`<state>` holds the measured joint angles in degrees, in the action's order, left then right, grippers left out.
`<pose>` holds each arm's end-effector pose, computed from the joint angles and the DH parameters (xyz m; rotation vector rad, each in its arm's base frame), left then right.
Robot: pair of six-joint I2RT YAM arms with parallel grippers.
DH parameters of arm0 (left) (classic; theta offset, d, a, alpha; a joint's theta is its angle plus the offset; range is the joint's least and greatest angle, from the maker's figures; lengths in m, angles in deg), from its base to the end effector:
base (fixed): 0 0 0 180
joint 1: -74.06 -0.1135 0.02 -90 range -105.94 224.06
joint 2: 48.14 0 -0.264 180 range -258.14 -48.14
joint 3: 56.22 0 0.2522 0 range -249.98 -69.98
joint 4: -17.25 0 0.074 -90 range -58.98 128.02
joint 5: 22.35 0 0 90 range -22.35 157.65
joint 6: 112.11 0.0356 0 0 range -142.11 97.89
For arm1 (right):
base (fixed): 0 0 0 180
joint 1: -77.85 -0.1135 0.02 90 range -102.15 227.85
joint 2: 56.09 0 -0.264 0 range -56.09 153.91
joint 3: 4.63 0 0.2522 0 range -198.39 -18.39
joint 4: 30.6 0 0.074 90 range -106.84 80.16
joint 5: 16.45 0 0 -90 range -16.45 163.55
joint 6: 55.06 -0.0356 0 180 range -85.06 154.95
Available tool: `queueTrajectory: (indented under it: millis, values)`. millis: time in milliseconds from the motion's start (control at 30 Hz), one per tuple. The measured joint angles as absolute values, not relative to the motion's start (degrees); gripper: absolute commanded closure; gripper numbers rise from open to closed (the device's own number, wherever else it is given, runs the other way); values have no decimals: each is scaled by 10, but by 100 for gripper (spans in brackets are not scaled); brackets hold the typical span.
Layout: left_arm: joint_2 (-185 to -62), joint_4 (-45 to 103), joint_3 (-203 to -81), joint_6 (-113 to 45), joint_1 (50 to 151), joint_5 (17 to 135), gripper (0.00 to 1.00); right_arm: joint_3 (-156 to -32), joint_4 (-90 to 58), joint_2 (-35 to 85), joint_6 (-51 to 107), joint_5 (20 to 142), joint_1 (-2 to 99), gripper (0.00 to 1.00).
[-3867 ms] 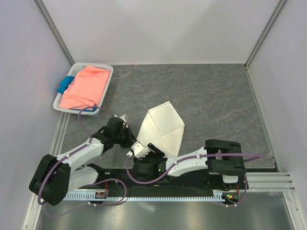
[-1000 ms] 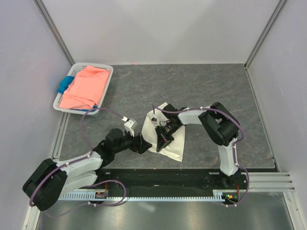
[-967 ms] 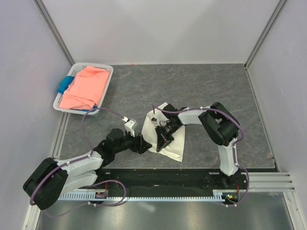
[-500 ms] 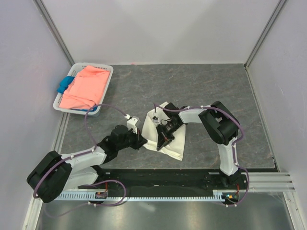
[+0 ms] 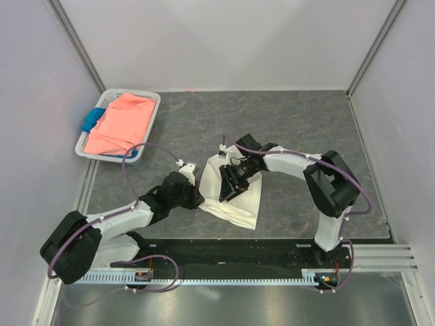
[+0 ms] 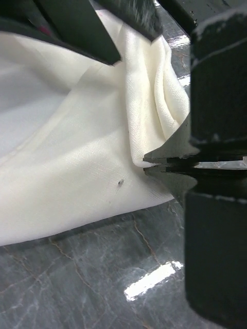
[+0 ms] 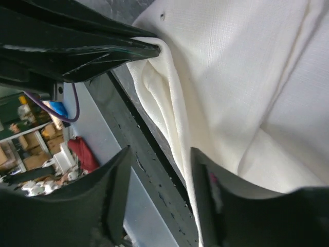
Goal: Fold the napkin, place the utensils inside, and roll it up
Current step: Roll the napkin with the utensil
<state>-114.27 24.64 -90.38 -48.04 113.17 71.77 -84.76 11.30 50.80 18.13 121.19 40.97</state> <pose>0.1627 -0.1356 0.1519 0.3092 2.3278 -0.6684 0.2702 0.2356 0.1613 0.7108 -2.6922 -1.3291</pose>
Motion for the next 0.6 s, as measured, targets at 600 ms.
queueTrajectory:
  millis: [600]
  values:
    - [-1188,325,-962,-508,1112,744,98,-666,20,187,228,746,195,18]
